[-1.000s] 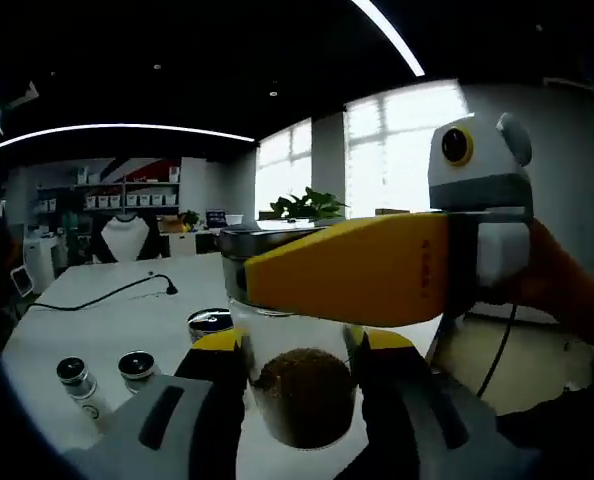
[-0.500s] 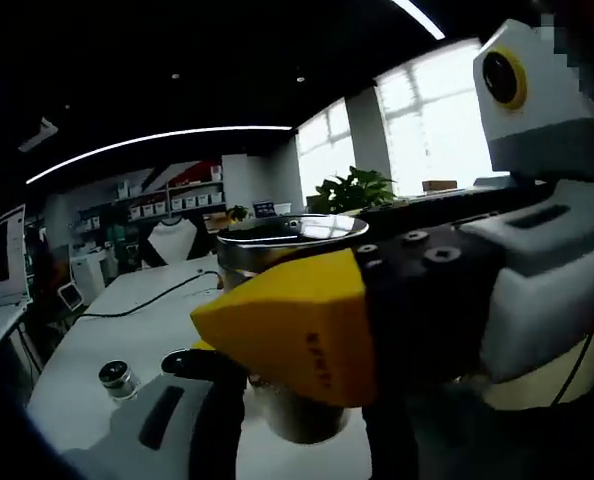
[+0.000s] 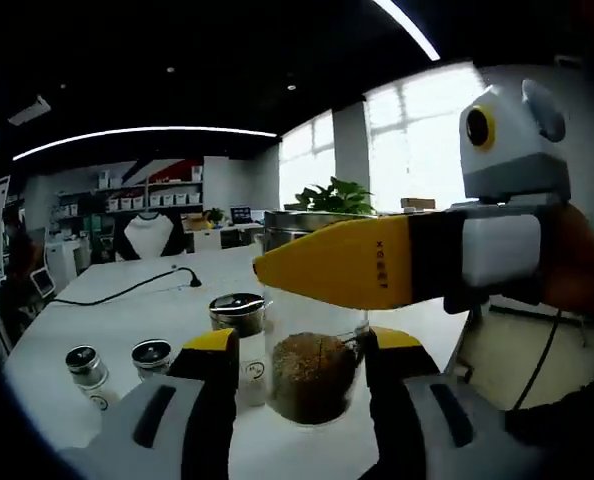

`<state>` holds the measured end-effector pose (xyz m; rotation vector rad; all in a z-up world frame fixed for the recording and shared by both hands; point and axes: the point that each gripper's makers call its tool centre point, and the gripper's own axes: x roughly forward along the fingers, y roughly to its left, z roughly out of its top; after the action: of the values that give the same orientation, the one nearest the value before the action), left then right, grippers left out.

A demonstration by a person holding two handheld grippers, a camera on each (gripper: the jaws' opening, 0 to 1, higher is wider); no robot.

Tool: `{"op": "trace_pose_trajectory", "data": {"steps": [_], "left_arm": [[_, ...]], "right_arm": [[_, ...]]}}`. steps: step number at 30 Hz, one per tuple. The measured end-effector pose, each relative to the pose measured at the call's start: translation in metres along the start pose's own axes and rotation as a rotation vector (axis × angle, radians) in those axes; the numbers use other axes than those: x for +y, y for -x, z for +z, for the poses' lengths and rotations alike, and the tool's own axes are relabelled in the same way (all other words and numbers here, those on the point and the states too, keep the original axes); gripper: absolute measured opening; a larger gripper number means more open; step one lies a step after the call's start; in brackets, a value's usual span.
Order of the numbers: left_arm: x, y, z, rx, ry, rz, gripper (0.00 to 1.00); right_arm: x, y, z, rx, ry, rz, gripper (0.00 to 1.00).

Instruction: Rotate the seasoning bottle until the label or dispensing opening points toward the visible target arrow and the bottle remains upright within the marked orientation range

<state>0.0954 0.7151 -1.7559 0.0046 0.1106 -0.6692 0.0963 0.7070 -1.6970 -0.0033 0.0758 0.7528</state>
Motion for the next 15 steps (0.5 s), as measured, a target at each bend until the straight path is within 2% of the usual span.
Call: {"op": "trace_pose_trajectory", "data": {"steps": [2,5,7,12,15], "left_arm": [[0.008,0.004,-0.003,-0.006,-0.011,0.016,0.69],[0.015,0.009,-0.009,-0.003,-0.017,0.024,0.7],[0.024,0.014,-0.017,0.024,-0.034,0.045,0.72],[0.045,0.025,-0.023,0.03,-0.081,0.096,0.91],[0.057,0.034,-0.023,0.038,-0.093,0.126,0.97]], "right_arm": [[-0.01,0.0,-0.002,-0.004,-0.009,-0.009,0.37],[-0.023,0.0,-0.007,0.0,-0.022,-0.022,0.37],[-0.03,0.001,-0.009,0.004,-0.023,-0.032,0.37],[-0.053,0.002,-0.014,0.011,-0.006,-0.065,0.37],[-0.066,0.002,-0.021,0.03,0.008,-0.09,0.37]]}}
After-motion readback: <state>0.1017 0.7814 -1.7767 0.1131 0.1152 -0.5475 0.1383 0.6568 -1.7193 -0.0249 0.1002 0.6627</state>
